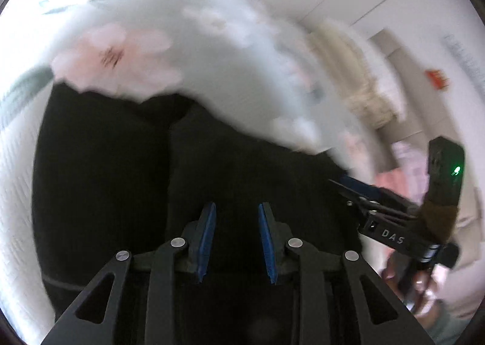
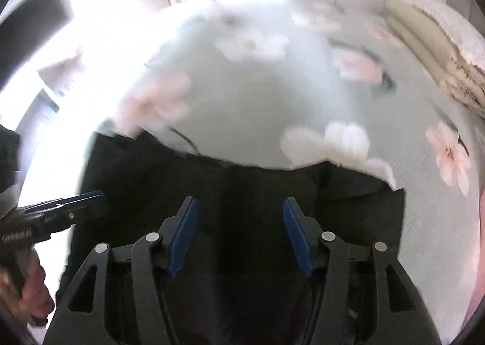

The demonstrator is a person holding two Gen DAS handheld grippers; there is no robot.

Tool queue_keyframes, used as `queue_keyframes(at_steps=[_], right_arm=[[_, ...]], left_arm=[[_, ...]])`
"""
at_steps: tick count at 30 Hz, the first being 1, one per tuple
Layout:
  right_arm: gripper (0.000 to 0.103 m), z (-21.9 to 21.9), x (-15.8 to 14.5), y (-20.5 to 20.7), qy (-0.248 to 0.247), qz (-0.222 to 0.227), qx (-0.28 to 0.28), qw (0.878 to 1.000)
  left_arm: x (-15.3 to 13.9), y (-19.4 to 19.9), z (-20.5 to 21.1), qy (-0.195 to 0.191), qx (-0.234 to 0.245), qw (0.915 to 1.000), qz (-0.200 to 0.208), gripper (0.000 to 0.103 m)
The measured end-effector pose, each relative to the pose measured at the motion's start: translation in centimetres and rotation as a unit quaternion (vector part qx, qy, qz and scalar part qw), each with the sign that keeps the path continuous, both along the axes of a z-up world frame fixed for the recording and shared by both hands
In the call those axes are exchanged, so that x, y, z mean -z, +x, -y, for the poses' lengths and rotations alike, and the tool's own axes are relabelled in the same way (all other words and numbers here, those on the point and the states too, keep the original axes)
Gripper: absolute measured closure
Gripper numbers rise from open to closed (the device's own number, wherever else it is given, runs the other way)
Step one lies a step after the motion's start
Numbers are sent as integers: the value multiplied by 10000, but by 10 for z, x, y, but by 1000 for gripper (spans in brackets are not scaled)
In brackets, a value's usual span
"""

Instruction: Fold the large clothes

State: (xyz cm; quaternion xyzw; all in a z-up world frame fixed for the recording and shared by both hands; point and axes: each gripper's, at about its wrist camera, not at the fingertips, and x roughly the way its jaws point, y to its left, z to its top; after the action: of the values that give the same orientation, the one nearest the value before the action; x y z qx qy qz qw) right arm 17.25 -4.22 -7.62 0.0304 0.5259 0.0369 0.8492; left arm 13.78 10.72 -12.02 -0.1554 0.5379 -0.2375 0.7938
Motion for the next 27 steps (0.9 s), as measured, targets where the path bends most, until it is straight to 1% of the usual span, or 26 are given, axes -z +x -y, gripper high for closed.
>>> queue_keyframes(at_steps=[1,2,3,4,5,6,7,8,10,11,13,14,15,16,17,18,19,20,21,22,23,24,25,27], right_arm=[[50,3,16,4,-49,-210,-41,9998],[51,6,31,4,-83,-424,-131,9990],[51,8,49,2,-58,-591,-279,9978],[51,5,54,-1,-64,-584,-355,9976],[51,5,57,-5,-116,-473,-435,9979],[51,5,55,-6,-155,-456,-473,9977],[50,8,56,-5,-133,-484,-459,9977],[50,12,53,-3,-47,-527,-425,9977],[50,15,38,-9,171,-541,-341,9978],[50,14,25,-20,246,-470,-329,9981],[47,13,-6,-44,497,-203,-429,9976],[46,11,-21,-58,689,-112,-533,9961],[46,8,-30,-70,820,-70,-647,9945],[45,3,-36,-84,963,-57,-789,9922],[44,-2,-38,-95,1049,-87,-889,9905],[44,-9,-36,-106,1117,-156,-999,9886],[44,-18,-27,-115,1118,-277,-1151,9867],[44,-29,-16,-121,999,-394,-1310,9855],[44,-40,1,-127,801,-528,-1486,9842],[44,-49,20,-130,610,-671,-1592,9831],[44,-55,42,-133,433,-842,-1656,9816],[44,-57,54,-134,374,-849,-1651,9819],[44,-56,59,-137,390,-684,-1627,9835],[44,-57,58,-138,370,-577,-1596,9848]], left_arm=[[11,-2,-2,271,24,9996,8,89],[20,-2,-5,323,-48,9995,-27,97],[27,-3,-16,-16,-196,9997,-141,97],[33,-2,-29,-399,-383,9979,-340,98],[37,-1,-38,-698,-529,9948,-519,100],[38,-2,-46,-938,-657,9911,-674,100],[36,-3,-52,-1024,-732,9894,-724,100],[29,-7,-55,-1029,-785,9891,-698,100],[3,-21,-58,-941,-754,9916,-460,99],[-14,-32,-58,-914,-674,9931,-296,98],[-33,-51,-57,-834,-514,9951,-132,94],[-42,-64,-54,-788,-410,9960,-47,86],[-49,-78,-50,-727,-298,9969,3,71],[-50,-89,-46,-661,-207,9976,2,61],[-48,-100,-39,-481,-123,9988,-10,45],[-40,-113,-28,104,-59,9999,10,41],[-32,-120,-25,541,-42,9985,24,41],[-14,-128,-17,1128,-17,9936,-47,41],[-1,-132,-18,1177,-25,9929,-156,41],[15,-135,-23,1072,-138,9936,-315,39],[22,-136,-27,963,-230,9944,-361,39],[29,-138,-31,819,-358,9954,-335,39],[31,-138,-33,777,-398,9957,-316,39],[30,-139,-35,772,-416,9957,-299,39]])
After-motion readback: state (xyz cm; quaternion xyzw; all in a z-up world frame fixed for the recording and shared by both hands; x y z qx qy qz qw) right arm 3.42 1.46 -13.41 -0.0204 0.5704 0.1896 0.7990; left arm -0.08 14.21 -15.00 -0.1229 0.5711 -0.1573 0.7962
